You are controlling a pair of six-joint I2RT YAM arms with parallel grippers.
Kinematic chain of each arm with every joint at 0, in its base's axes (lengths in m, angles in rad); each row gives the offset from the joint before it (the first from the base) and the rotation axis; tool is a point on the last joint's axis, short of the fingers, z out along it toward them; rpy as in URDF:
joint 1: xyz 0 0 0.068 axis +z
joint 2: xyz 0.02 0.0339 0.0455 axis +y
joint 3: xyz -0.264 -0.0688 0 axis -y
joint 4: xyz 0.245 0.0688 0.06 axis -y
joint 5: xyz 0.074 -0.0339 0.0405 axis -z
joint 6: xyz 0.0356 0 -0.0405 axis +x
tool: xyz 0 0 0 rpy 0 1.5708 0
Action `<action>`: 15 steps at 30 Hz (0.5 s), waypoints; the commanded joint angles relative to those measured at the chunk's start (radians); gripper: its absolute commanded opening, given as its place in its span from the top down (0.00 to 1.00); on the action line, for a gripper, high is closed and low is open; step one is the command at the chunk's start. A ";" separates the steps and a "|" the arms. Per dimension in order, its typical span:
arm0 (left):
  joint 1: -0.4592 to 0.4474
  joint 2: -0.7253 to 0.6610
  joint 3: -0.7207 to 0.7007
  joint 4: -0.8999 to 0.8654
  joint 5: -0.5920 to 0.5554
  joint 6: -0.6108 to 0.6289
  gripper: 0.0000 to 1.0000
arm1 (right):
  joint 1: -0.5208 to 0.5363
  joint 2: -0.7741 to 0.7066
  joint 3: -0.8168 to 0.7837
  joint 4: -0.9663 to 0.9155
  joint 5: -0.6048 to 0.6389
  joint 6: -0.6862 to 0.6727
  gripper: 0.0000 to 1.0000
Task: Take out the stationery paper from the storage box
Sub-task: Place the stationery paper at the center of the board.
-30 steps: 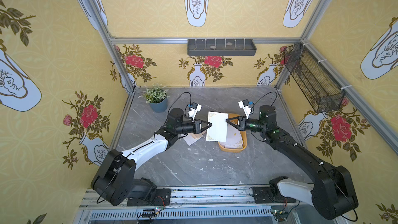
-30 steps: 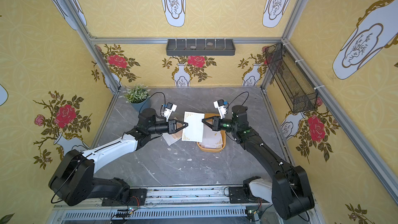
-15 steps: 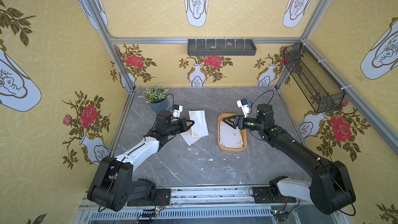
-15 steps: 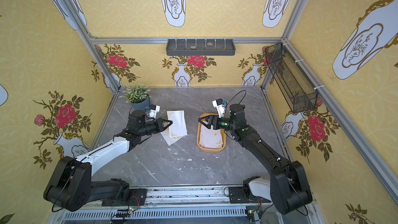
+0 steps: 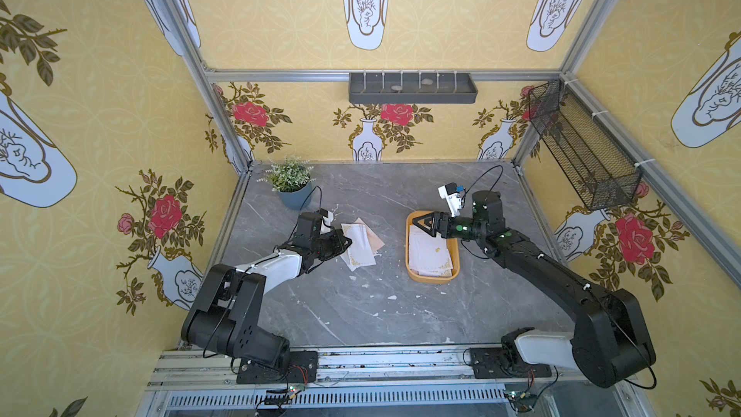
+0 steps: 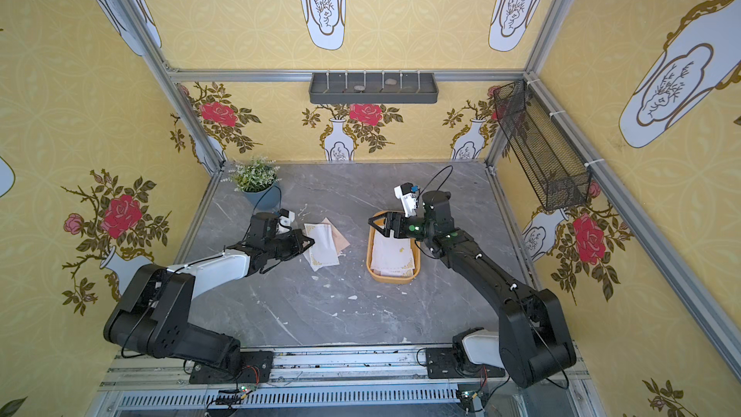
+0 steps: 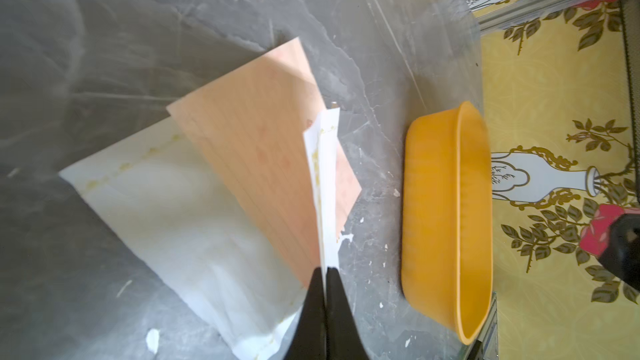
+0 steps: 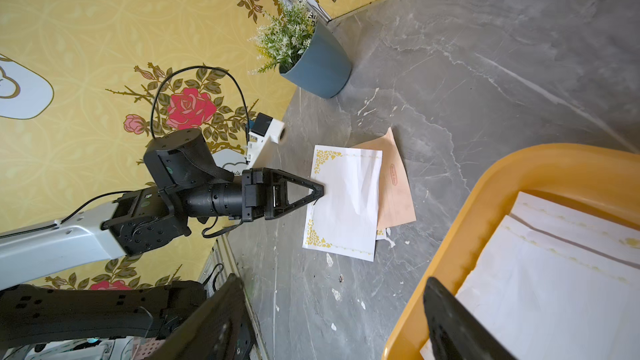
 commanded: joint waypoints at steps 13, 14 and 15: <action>0.001 0.134 0.015 0.000 -0.125 -0.020 1.00 | 0.049 0.037 0.020 -0.138 0.215 -0.079 0.19; 0.001 0.132 0.020 -0.020 -0.142 -0.017 0.99 | 0.056 0.048 0.041 -0.179 0.273 -0.091 0.19; 0.001 0.126 0.022 -0.036 -0.159 -0.015 0.96 | 0.070 0.068 0.065 -0.235 0.351 -0.109 0.19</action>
